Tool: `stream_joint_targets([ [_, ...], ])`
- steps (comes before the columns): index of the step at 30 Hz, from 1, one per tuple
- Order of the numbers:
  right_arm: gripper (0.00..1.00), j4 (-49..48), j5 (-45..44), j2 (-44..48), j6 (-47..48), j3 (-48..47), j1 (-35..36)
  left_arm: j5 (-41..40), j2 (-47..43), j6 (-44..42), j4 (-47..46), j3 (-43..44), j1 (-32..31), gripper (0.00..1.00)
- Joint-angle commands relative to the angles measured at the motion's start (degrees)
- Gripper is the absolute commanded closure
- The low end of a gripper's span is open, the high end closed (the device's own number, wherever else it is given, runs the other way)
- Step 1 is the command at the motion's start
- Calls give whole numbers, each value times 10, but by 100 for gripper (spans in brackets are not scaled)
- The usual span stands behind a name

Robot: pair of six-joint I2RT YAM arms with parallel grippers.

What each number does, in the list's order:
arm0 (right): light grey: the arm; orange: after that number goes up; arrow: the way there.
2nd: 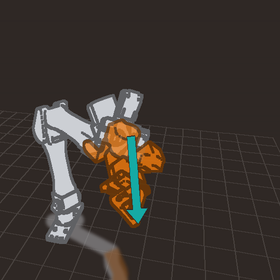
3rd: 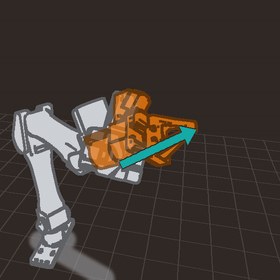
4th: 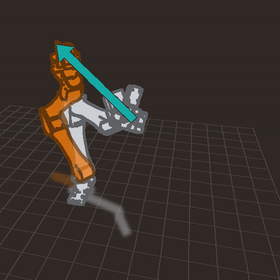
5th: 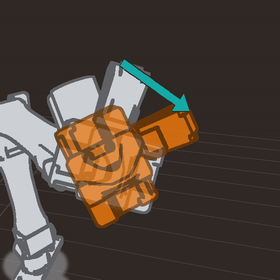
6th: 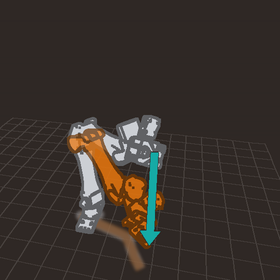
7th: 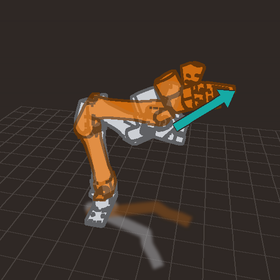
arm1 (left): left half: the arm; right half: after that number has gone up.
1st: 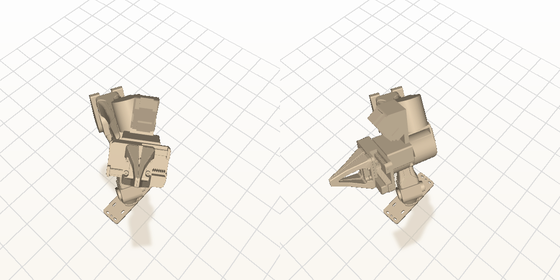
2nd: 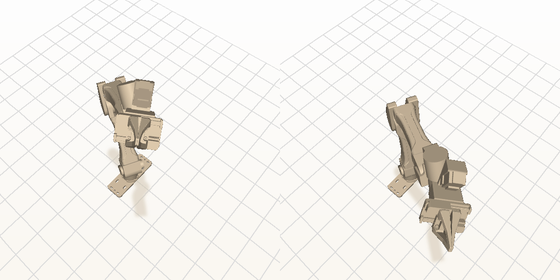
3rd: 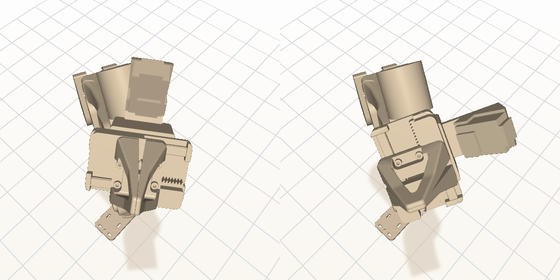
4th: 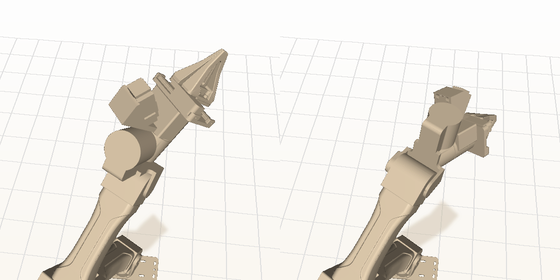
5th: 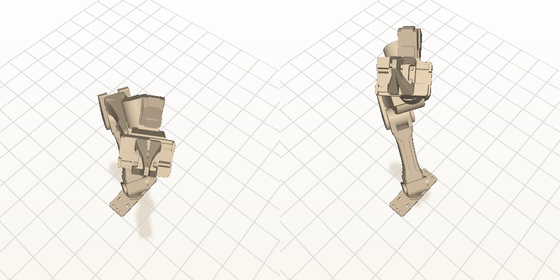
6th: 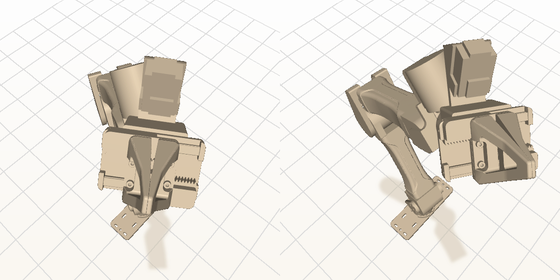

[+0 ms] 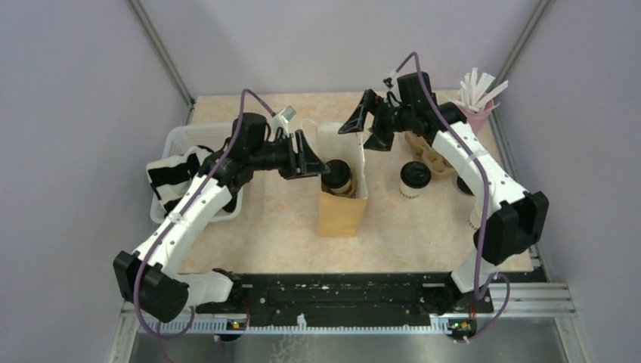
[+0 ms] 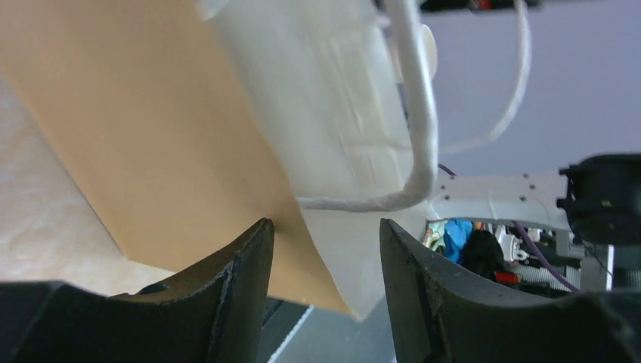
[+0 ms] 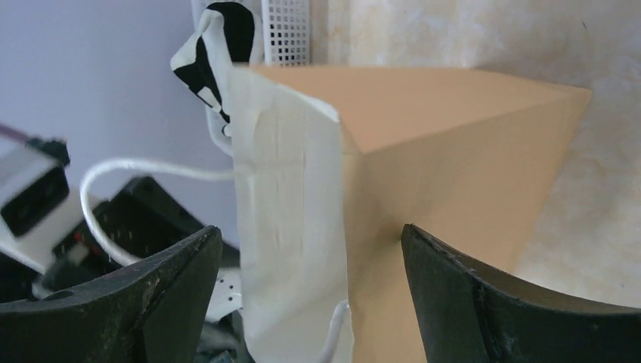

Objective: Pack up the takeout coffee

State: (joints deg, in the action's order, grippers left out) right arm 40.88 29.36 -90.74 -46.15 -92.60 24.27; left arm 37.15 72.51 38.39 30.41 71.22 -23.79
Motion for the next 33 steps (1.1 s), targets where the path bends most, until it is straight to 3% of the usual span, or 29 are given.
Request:
stream_joint_targets([
  [1, 13, -21, 42, -52, 18, -85, 13, -35, -33, 63, -88, -19, -67, 40],
  [5, 13, -19, 53, -99, 26, -133, 33, -71, -14, 52, -71, 10, -129, 35],
  [9, 13, -1, 61, -125, 39, -176, 37, -82, -20, 14, -39, 30, -139, 27],
  [14, 11, 124, -3, -132, 139, -268, 19, -93, -87, -68, 15, 13, -138, 19],
  [18, 7, 237, -92, -121, 229, -334, -14, -73, -93, -125, 108, 67, -115, 13],
  [22, 2, 329, -252, -96, 310, -378, -31, -98, -72, -146, 174, 147, -70, 9],
  [25, 1, 345, -337, -44, 315, -313, -61, -107, -77, -153, 154, 180, -26, 9],
  [29, 1, 292, -323, 32, 297, -141, -133, -225, -80, -136, 149, 222, -3, 6],
  [33, 1, 284, -312, 28, 316, -73, -136, -304, -70, -135, 147, 244, -2, 5],
])
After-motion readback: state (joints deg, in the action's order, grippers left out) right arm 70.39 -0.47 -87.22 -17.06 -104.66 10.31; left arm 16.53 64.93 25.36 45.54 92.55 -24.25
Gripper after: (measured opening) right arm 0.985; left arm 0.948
